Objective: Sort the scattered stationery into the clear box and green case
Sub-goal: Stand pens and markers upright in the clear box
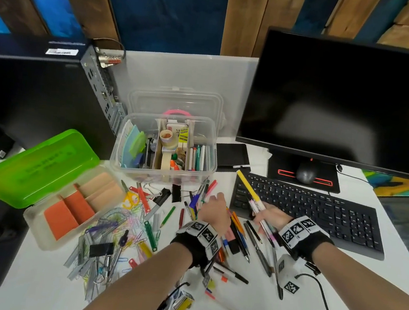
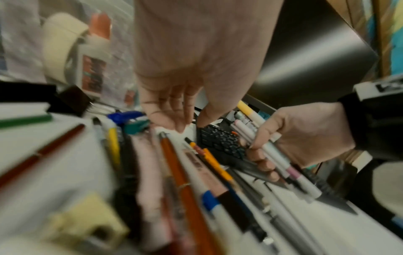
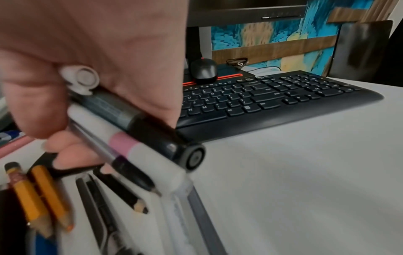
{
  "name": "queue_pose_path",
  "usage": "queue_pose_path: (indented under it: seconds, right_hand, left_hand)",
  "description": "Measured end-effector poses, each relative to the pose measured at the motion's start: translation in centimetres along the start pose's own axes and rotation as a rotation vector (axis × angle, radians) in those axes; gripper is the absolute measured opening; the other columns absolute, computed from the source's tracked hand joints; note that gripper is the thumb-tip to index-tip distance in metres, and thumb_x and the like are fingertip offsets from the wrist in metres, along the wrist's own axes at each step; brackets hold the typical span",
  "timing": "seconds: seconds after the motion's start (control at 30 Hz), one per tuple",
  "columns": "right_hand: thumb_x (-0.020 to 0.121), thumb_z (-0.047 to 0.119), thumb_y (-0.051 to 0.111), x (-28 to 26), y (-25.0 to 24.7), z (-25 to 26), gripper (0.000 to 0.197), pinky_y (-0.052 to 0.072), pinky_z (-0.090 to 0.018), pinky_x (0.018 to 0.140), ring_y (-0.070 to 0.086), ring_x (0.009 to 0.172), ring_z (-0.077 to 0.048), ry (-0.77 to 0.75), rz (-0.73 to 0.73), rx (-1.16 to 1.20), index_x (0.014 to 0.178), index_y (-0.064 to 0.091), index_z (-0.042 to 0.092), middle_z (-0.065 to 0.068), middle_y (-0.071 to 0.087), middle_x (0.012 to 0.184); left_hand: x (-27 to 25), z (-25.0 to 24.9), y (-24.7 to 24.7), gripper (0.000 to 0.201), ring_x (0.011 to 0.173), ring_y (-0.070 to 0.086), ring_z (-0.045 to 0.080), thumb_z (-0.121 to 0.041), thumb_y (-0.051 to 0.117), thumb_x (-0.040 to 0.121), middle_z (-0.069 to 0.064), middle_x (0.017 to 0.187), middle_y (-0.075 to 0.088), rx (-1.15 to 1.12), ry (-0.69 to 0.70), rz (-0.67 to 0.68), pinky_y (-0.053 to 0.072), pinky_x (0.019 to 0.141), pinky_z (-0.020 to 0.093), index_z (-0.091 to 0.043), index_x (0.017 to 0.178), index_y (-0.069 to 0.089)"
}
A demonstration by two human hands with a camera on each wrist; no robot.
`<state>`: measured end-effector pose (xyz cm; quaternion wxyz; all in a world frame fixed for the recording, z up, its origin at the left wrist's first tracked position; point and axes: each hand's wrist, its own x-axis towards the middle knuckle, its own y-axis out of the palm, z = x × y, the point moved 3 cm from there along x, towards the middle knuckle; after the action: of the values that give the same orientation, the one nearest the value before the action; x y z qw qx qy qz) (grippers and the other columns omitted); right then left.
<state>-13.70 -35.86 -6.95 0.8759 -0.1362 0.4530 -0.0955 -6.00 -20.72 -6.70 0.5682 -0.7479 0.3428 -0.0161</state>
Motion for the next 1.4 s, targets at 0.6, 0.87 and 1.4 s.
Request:
queue_pose_path:
  seconds: [0.6, 0.87, 1.4]
  right_hand:
    - [0.093, 0.018, 0.052, 0.8, 4.7, -1.3, 0.038, 0.039, -0.033, 0.097, 0.047, 0.121, -0.031, -0.004, -0.332, -0.547, 0.126, 0.039, 0.002, -0.018, 0.044, 0.132]
    - [0.093, 0.018, 0.054, 0.4, 5.2, -2.5, 0.036, 0.043, -0.033, 0.091, 0.053, 0.115, -0.030, -0.033, -0.405, -0.598, 0.120, 0.037, 0.004, -0.016, 0.049, 0.127]
    - [0.089, 0.010, 0.055, -0.3, 6.5, -2.5, 0.036, 0.044, -0.031, 0.086, 0.055, 0.113, -0.027, 0.011, -0.413, -0.640, 0.120, 0.036, 0.007, -0.011, 0.053, 0.122]
  left_hand:
    - [-0.1, 0.1, 1.1, 0.049, 0.120, 0.039, 0.028, -0.013, 0.061, 0.085, 0.009, 0.132, 0.039, 0.233, 0.320, -0.067, 0.042, 0.098, 0.040, -0.013, 0.130, 0.041]
    - [0.5, -0.2, 1.2, 0.038, 0.121, 0.035, 0.026, -0.023, 0.054, 0.092, 0.007, 0.129, 0.043, 0.326, 0.568, 0.019, 0.030, 0.100, 0.043, -0.025, 0.130, 0.053]
    - [1.9, 0.6, 1.3, 0.026, 0.108, 0.046, 0.025, -0.001, 0.051, 0.091, 0.008, 0.122, 0.049, 0.263, 0.656, 0.138, 0.044, 0.081, 0.034, -0.013, 0.113, 0.059]
